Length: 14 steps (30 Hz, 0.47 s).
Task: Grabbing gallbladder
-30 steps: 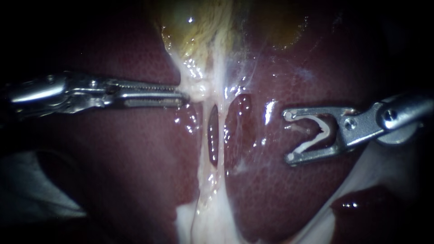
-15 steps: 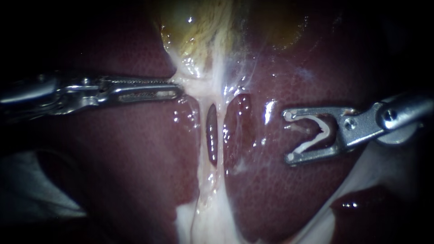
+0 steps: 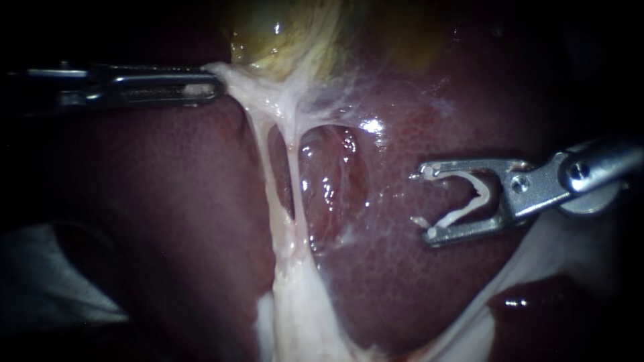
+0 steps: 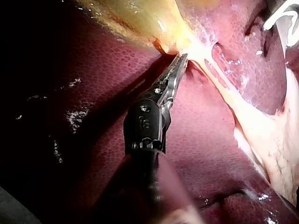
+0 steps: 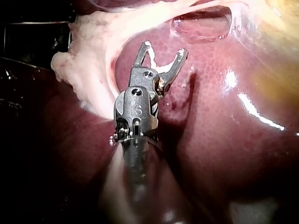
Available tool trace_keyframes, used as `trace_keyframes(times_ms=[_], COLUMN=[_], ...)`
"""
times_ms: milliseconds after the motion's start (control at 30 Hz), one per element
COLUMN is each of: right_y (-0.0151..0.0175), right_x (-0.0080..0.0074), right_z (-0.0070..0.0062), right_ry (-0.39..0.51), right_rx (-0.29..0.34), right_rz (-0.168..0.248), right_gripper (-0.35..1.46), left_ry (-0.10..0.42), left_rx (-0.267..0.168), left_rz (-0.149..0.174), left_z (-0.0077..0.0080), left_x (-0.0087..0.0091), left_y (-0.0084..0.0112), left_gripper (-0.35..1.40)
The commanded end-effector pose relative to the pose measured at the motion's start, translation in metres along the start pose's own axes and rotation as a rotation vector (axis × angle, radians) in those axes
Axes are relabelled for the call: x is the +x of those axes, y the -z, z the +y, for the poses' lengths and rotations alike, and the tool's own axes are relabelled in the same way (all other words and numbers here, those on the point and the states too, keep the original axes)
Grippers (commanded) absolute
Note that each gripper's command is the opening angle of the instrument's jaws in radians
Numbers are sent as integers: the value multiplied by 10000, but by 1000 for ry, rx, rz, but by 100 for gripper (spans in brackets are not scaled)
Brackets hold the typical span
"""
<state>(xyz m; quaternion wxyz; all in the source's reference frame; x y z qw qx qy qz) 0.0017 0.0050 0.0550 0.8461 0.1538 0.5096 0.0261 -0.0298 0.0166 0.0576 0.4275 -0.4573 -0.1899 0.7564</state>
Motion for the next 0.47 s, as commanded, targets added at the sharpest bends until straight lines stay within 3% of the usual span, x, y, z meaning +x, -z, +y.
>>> trace_keyframes(times_ms=[33,467], right_y=[0,0], right_x=[0,0], right_z=[0,0], right_ry=[0,0], right_rx=[0,0], right_rz=[0,0], right_gripper=[50,50], left_ry=[0,0], left_rx=[3,16], left_rz=[1,5], left_z=[0,5], left_x=[0,-5], left_y=[0,-6], left_gripper=[-35,-35])
